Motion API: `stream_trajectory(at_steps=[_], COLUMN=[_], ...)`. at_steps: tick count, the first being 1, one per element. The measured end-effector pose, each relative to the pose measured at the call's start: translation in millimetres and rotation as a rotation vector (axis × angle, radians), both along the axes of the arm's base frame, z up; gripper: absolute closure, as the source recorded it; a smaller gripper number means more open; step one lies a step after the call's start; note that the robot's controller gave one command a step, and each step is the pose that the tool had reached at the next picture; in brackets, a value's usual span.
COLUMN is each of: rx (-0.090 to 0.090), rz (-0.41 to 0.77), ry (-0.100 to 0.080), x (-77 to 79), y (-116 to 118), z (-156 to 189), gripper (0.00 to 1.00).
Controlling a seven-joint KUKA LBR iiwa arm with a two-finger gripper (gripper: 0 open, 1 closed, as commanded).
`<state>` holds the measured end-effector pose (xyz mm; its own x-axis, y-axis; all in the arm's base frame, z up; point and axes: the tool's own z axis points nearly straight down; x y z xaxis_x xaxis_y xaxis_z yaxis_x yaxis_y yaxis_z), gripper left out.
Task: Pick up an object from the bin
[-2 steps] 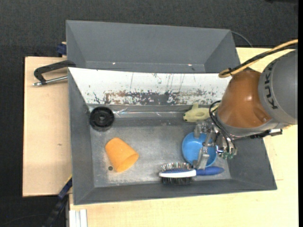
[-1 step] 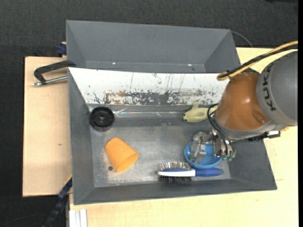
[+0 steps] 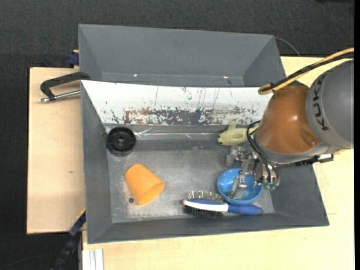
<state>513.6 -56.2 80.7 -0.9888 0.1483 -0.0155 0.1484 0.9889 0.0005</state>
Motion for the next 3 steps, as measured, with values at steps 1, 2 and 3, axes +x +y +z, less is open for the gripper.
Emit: stream_trajectory(at_steps=[1, 2, 3], rx=[0.001, 0.001, 0.003], rz=[0.001, 0.069, 0.031], ry=[0.010, 0.008, 0.004], x=[-2.9, 21.0, 18.0], y=[1, 49, 65], z=[-2, -10, 37], gripper=[1.00, 1.00, 1.00])
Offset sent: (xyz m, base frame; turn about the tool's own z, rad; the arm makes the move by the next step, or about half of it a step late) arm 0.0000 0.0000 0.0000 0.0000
